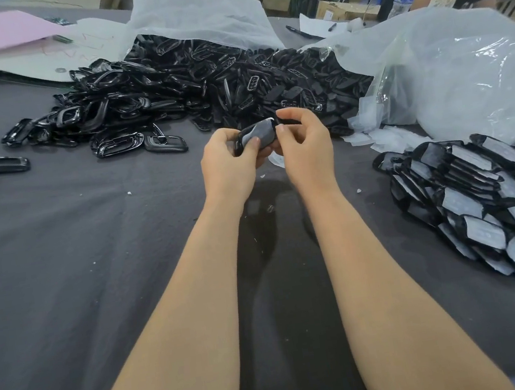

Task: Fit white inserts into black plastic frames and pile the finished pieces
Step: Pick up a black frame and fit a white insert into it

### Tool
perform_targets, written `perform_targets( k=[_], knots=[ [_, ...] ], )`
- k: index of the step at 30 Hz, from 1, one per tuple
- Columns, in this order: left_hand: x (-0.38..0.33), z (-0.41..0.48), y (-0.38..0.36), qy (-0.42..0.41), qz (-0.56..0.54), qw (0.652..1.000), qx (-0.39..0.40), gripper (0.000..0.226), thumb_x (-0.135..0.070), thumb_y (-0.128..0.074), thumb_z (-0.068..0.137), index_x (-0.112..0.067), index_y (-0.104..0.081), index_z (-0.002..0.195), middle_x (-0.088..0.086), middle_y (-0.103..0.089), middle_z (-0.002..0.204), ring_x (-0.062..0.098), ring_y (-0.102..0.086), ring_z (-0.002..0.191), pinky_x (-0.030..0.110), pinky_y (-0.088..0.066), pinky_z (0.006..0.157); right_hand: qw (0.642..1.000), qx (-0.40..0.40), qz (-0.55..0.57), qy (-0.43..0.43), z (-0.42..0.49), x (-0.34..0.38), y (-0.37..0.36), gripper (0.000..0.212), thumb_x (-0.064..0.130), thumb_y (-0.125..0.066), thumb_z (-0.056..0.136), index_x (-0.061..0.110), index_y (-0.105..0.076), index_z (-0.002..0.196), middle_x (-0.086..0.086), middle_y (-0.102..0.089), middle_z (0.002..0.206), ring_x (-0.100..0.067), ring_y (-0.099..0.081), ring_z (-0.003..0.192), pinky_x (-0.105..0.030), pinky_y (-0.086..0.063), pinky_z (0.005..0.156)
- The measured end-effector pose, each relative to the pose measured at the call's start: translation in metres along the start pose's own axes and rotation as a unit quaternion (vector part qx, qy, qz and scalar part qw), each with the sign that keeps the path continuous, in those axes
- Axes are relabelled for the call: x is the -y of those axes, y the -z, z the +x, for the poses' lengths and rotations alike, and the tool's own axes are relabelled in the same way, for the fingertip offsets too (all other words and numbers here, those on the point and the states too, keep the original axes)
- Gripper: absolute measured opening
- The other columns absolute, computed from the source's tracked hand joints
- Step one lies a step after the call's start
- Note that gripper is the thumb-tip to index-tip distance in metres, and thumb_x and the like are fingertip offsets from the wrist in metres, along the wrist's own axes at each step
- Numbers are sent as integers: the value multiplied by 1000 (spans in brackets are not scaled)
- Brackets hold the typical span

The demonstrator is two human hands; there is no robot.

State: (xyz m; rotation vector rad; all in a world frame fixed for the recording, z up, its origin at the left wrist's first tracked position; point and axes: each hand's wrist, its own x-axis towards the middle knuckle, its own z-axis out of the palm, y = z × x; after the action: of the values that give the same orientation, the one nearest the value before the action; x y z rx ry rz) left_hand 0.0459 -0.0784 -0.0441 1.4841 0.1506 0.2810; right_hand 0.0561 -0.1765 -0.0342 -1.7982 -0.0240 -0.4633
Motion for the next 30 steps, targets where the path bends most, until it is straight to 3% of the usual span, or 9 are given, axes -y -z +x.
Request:
perform_targets(
  k=[5,17,20,24,27,30],
  knots=[
    [-1,-1,-1,-29,58,998,-6,19,-8,-59,94,-7,-66,111,8,-72,100,20,-69,94,39,-56,89,997,-22,-45,50,-4,3,-3,5,8,-59,90,12,-59,93,1,-64,84,-9,-60,76,-7,-43,69],
    [-3,-4,-2,-82,105,991,-17,11,-11,-59,94,-16,-64,103,1,-70,95,15,-68,90,38,-56,86,999,-31,-28,31,-5,9,-7,6,10,-62,90,11,-55,89,-13,-61,103,-12,-58,81,-16,-47,76],
    [-4,-4,-2,-81,97,992,-20,9,-11,-59,94,-16,-63,100,3,-71,95,17,-68,90,40,-56,87,996,-36,-47,70,-6,10,-8,9,9,-61,91,13,-53,87,-8,-57,99,-16,-56,84,-7,-41,69],
    [-4,-4,-2,-74,73,994,-31,7,-12,-60,94,-17,-63,96,1,-71,88,15,-68,85,38,-57,85,991,-28,-61,119,-8,11,-11,14,5,-59,90,13,-50,84,-6,-60,84,-18,-56,74,-14,-42,66],
    [-4,-4,0,-64,42,996,-48,16,-10,-59,93,-25,-59,92,-8,-67,82,9,-68,80,34,-57,85,991,-4,-45,123,-11,11,-12,14,3,-60,88,14,-52,89,3,-57,79,-6,-54,69,-8,-41,64],
    [-4,-4,3,-55,24,997,-54,23,-7,-58,93,-30,-58,92,-5,-68,87,14,-68,88,37,-57,86,990,37,-46,127,-13,10,-13,11,3,-61,87,14,-59,90,4,-61,81,-3,-56,72,-7,-43,66]
  ],
)
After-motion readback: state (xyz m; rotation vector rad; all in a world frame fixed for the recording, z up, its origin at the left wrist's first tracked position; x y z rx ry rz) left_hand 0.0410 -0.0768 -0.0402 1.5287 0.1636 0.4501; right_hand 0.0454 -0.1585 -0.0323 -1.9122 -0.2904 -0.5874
